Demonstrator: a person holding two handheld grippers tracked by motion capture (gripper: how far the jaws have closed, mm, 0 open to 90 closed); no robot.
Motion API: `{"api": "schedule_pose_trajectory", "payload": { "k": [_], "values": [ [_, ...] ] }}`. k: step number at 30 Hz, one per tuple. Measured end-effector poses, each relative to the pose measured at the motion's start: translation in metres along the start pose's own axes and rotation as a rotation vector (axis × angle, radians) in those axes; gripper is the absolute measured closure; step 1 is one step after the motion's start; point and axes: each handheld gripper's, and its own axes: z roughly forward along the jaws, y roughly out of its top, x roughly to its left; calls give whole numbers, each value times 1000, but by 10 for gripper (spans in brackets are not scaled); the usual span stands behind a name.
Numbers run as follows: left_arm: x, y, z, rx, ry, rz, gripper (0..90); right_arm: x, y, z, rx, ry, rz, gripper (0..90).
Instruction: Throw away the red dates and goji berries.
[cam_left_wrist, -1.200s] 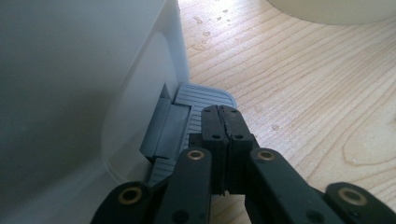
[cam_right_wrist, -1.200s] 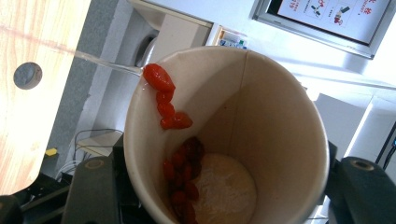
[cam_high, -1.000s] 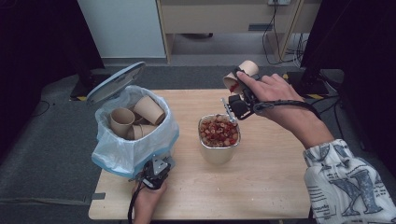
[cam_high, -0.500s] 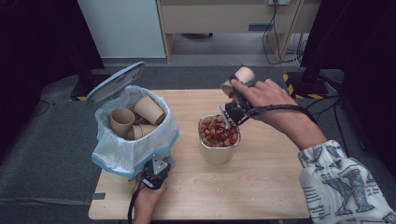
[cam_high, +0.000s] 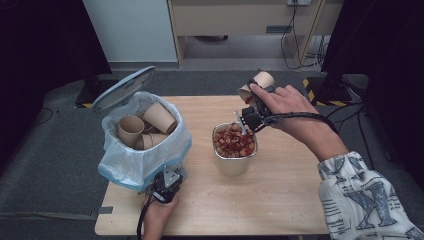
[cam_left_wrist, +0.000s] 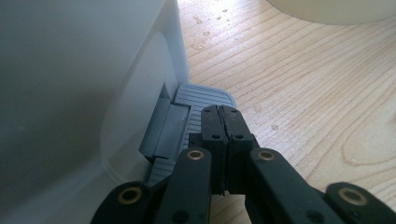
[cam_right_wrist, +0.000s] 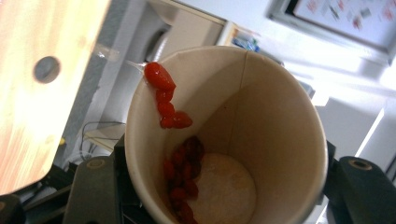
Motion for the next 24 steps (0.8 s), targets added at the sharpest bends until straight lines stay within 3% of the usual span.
{"api": "schedule_pose_trajectory", "payload": {
  "k": [1,3,4,8,13,21,23,24],
  "values": [
    [0,0,0,0,0,2,883,14,9,3,-7,51,-89,374],
    [0,0,0,-3,-1,-4,883,36,22,6,-17,104,-224,374],
    [0,0,0,-3,-1,-4,883,41,25,8,-25,113,-234,374],
    [0,0,0,-4,-2,-4,882,37,24,13,-23,99,-141,374],
    [0,0,0,-4,-2,-4,882,33,23,11,-24,95,-148,373],
    [0,0,0,0,-1,1,882,28,16,7,-30,87,-87,371],
    [0,0,0,0,-2,0,882,26,13,7,-50,106,-18,370],
    [0,0,0,-2,-5,-4,882,24,12,7,-65,128,48,370]
  ]
}}
